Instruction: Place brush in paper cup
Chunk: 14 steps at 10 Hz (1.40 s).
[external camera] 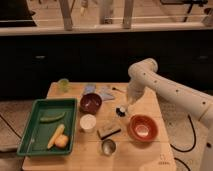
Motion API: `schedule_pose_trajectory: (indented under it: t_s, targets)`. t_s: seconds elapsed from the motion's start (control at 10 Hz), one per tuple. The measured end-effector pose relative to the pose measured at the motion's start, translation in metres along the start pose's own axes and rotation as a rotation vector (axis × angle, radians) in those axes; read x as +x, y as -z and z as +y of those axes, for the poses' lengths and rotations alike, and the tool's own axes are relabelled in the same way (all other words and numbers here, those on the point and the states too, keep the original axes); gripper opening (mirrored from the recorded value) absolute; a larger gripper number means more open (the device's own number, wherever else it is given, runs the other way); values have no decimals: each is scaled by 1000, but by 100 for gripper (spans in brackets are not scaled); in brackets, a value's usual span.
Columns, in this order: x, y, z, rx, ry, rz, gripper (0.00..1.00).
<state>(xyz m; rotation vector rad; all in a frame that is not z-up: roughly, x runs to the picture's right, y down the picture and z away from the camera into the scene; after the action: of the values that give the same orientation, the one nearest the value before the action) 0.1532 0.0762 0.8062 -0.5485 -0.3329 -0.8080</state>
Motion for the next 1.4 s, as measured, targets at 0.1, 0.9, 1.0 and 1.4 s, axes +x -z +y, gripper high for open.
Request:
schedule_pose_trajectory:
  t_s: [0.1, 0.9, 1.0, 1.4]
  targets:
    - [-1, 2, 1, -1, 12, 6, 1]
    - [-27, 15, -16, 4, 148, 4, 1]
    - [-29, 16, -19, 4, 163, 3, 1]
    - [-41, 19, -30, 3, 253, -3, 1]
